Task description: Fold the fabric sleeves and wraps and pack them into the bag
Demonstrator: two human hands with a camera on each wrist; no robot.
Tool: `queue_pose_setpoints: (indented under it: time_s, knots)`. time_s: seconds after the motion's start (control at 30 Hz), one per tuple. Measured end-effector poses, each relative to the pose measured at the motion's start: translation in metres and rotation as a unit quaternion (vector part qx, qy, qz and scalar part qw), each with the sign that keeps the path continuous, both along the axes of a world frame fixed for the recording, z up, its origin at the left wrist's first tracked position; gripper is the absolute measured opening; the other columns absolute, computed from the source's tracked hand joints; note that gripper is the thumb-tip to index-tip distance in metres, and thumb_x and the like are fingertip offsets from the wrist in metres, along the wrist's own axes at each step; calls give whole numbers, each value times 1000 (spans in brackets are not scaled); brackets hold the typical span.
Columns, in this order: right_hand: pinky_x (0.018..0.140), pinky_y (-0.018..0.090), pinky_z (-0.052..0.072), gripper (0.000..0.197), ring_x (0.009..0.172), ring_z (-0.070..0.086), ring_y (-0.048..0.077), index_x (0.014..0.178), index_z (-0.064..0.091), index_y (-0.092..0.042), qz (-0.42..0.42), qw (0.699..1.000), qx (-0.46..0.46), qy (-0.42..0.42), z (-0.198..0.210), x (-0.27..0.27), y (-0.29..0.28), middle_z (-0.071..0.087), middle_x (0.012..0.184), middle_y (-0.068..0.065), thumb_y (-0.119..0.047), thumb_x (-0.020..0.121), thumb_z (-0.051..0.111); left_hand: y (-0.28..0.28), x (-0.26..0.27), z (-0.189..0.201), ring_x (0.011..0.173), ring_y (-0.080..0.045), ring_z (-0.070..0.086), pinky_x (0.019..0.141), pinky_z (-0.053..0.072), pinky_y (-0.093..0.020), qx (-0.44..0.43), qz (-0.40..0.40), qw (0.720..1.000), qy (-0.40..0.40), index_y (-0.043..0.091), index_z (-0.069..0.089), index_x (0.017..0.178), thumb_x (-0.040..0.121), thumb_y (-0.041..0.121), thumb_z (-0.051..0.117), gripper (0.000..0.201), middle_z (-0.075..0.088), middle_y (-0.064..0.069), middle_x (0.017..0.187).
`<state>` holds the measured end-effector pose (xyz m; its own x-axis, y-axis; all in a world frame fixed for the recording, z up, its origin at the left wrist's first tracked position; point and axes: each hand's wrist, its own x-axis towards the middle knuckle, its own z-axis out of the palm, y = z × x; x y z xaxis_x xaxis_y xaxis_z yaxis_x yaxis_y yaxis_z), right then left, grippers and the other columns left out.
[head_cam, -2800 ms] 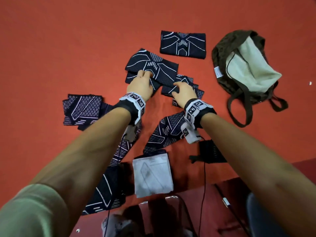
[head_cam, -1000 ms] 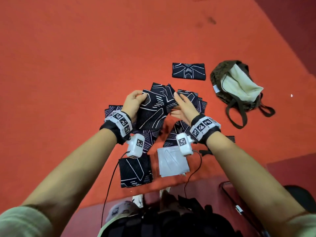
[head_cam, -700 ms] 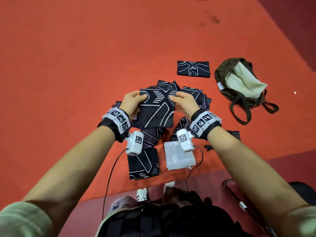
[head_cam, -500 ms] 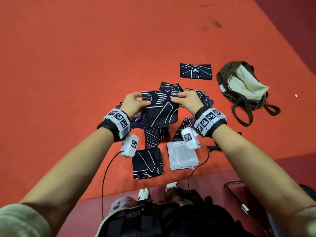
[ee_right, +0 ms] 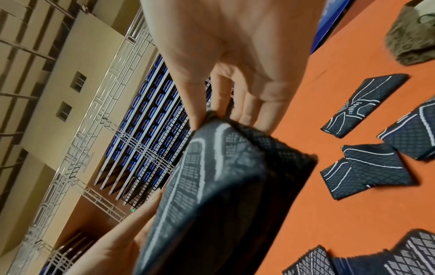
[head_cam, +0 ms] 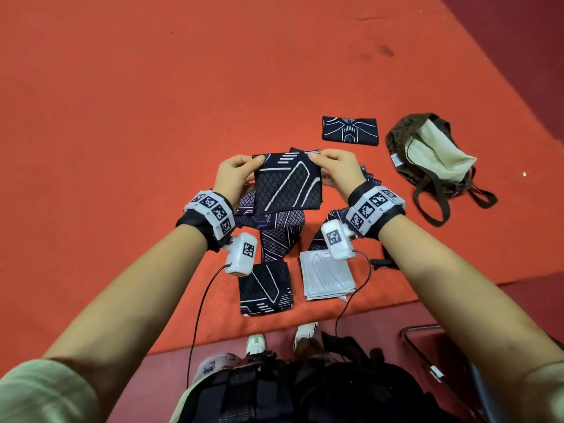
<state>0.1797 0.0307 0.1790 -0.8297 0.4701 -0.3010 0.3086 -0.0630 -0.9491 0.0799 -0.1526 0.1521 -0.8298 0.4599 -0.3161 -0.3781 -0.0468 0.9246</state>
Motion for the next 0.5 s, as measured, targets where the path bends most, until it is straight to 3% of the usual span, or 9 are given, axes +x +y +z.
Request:
queue_pose_setpoints:
  time_s: [0.1,0.17,0.23,0.33,0.4,0.5]
  knots:
    - [71,34,52,16,78,60,21,81,52,-11,45,998,-36,-25,2,-2,2,60,92,13,-13,86,67,-1,0,-1,46,-11,56,42,44,-21,-14,19,1000,-20,14,50,67,85,13,68,25,61,-1,55]
    - [71,32,53,23,66,59,15,75,47,-14,74,996,-34,-32,1,-2,2,56,78,10,-13,85,67,-3,0,-3,39,-10,49,39,36,-22,-33,18,999,-19,14,50,67,83,16,70,26,59,1,51]
    - [74,37,49,30,54,53,10,66,44,-17,77,996,-15,-37,-2,-1,3,46,61,3,-14,86,66,-6,2,-5,40,-10,52,39,38,-22,-32,13,999,-19,13,50,68,83,15,70,25,61,-2,55]
    - [64,31,50,31,48,55,5,66,43,-18,73,996,17,-42,-5,1,1,46,62,3,-14,88,63,-10,3,-8,51,-13,61,47,51,-23,-47,14,999,-6,13,48,69,84,11,68,25,61,-8,68]
    - [52,22,51,28,48,56,3,69,43,-17,71,996,34,-45,-6,2,-1,49,65,3,-13,91,60,-12,3,-10,53,-12,60,48,50,-24,-90,6,995,35,15,47,71,86,13,66,25,59,-6,70]
    - [45,19,48,22,53,56,7,75,44,-18,75,993,74,-52,-8,5,-3,52,75,7,-13,92,58,-13,7,-11,45,-9,53,45,44,-24,-144,-1,986,90,17,45,72,87,15,65,25,55,-3,63]
